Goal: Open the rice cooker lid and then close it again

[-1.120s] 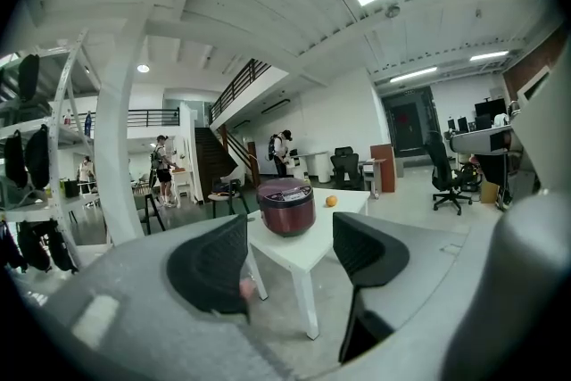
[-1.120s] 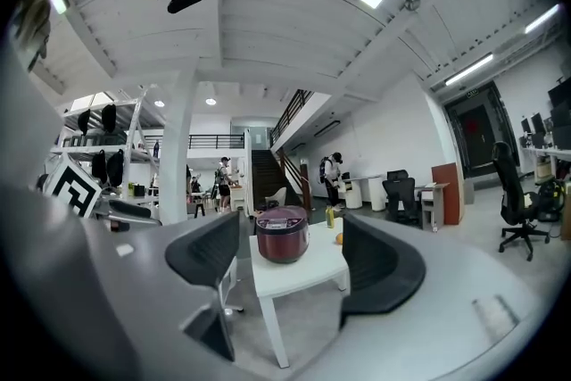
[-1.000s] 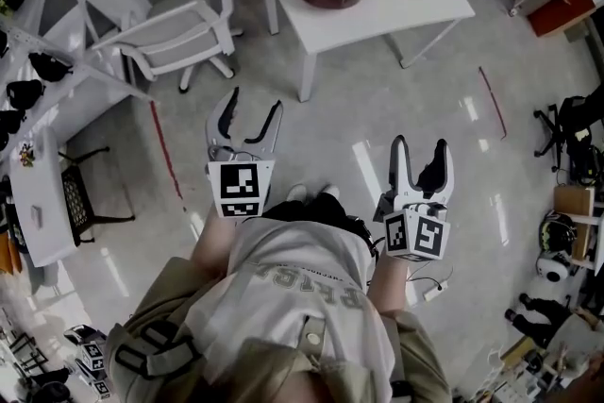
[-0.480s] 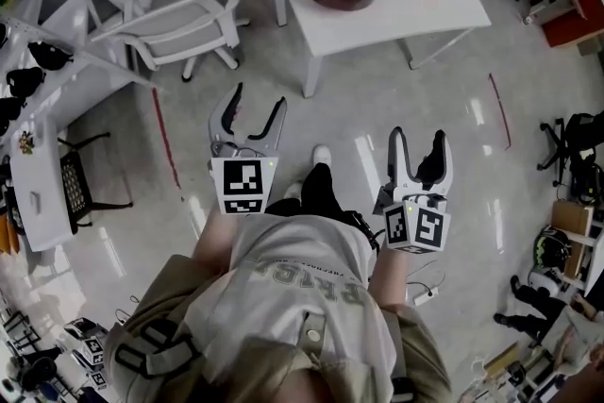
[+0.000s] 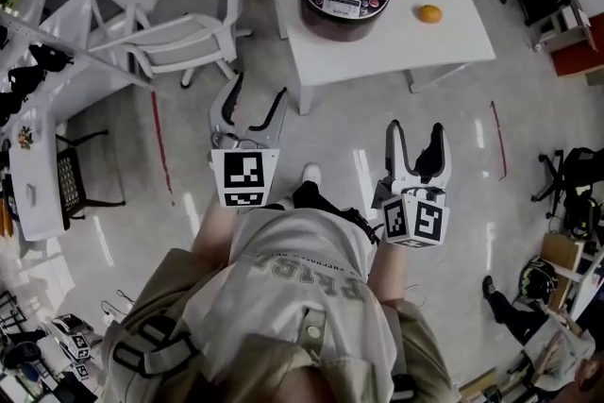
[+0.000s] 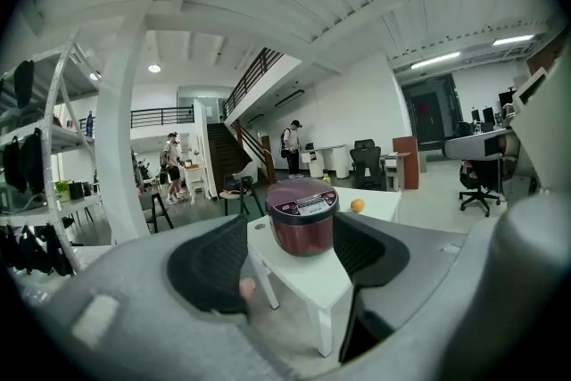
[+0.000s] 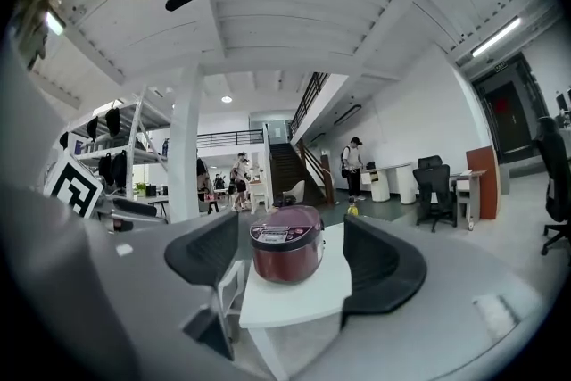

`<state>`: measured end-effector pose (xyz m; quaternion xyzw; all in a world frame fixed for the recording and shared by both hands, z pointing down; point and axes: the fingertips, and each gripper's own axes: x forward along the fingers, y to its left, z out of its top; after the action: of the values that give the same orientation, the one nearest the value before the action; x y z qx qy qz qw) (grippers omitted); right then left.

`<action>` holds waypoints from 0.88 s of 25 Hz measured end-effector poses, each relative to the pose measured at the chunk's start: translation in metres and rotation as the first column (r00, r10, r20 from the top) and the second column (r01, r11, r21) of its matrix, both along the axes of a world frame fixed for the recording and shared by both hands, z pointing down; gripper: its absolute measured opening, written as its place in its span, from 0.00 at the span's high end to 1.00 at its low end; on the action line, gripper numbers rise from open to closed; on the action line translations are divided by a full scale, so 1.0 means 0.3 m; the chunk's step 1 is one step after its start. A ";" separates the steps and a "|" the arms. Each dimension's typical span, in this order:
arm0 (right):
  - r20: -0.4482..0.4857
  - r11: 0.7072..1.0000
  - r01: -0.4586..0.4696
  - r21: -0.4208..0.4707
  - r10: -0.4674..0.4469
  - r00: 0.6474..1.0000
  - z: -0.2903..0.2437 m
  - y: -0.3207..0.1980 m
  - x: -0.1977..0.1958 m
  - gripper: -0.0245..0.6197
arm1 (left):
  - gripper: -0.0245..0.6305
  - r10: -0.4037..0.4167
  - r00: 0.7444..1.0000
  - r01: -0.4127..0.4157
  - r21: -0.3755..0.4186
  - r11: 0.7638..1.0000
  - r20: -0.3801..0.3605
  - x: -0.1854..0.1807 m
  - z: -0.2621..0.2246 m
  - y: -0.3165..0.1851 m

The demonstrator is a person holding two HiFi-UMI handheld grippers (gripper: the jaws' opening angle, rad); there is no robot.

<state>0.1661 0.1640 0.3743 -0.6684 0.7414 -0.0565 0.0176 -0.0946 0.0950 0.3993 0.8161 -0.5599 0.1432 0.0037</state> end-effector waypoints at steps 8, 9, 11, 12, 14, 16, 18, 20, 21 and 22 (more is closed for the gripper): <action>-0.001 0.998 0.060 0.017 -0.060 0.998 -0.019 -0.175 0.092 0.43 | 0.49 -0.036 0.999 0.035 0.009 0.999 0.011 0.105 -0.013 -0.127; 0.001 0.998 0.065 0.016 -0.065 0.998 -0.018 -0.190 0.100 0.43 | 0.49 -0.041 0.999 0.041 0.010 0.999 0.013 0.109 -0.012 -0.137; 0.008 0.997 0.071 0.012 -0.071 0.997 -0.009 -0.219 0.112 0.43 | 0.49 -0.052 0.998 0.052 0.003 0.999 0.022 0.112 -0.003 -0.155; 0.012 0.997 0.074 0.005 -0.074 0.997 -0.002 -0.233 0.116 0.43 | 0.49 -0.056 0.998 0.057 -0.005 0.998 0.026 0.111 0.003 -0.163; 0.019 0.997 0.082 -0.011 -0.082 0.996 0.014 -0.259 0.117 0.43 | 0.49 -0.065 0.997 0.066 -0.025 0.998 0.034 0.106 0.018 -0.178; 0.025 0.996 0.091 -0.026 -0.091 0.996 0.029 -0.285 0.113 0.43 | 0.49 -0.069 0.997 0.071 -0.041 0.997 0.041 0.101 0.031 -0.197; 0.029 0.994 0.099 -0.037 -0.098 0.995 0.045 -0.312 0.106 0.43 | 0.49 -0.069 0.997 0.072 -0.053 0.996 0.045 0.098 0.047 -0.221; 0.028 0.994 0.102 -0.046 -0.101 0.994 0.059 -0.340 0.101 0.43 | 0.49 -0.063 0.997 0.067 -0.065 0.996 0.048 0.099 0.067 -0.250; 0.026 0.994 0.101 -0.050 -0.099 0.995 0.065 -0.356 0.102 0.43 | 0.49 -0.057 0.997 0.061 -0.070 0.996 0.049 0.102 0.078 -0.268; 0.023 0.994 0.098 -0.054 -0.097 0.995 0.071 -0.374 0.105 0.43 | 0.49 -0.049 0.998 0.053 -0.075 0.996 0.050 0.107 0.087 -0.288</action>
<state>0.1977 0.0518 0.3957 -0.6311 0.7711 -0.0843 0.0040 -0.0625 0.0086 0.4255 0.7971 -0.5746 0.1838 0.0250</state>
